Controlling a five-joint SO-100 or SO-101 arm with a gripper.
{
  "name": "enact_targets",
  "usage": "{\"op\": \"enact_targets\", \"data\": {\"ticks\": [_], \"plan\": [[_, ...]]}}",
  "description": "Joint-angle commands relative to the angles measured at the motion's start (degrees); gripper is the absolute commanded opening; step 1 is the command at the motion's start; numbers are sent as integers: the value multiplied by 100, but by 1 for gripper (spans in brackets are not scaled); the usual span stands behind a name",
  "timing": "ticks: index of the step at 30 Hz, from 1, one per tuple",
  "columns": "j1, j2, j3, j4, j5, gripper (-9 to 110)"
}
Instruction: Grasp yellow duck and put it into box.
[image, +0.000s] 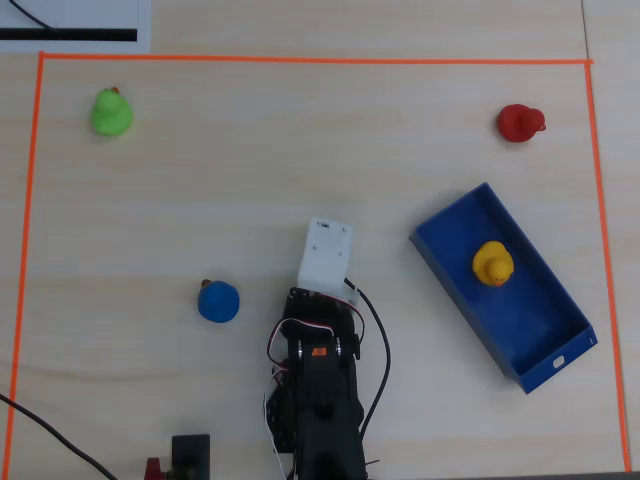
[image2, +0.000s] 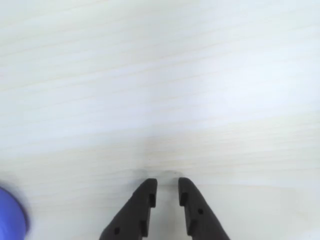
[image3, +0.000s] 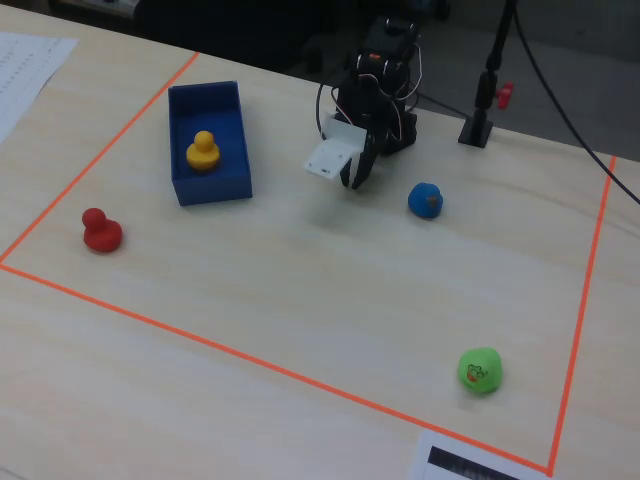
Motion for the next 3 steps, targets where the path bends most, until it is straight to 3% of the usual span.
{"op": "enact_targets", "data": {"ticks": [1, 3], "plan": [[-9, -35, -35, 123, 26, 3], [-9, -35, -35, 123, 26, 3]]}}
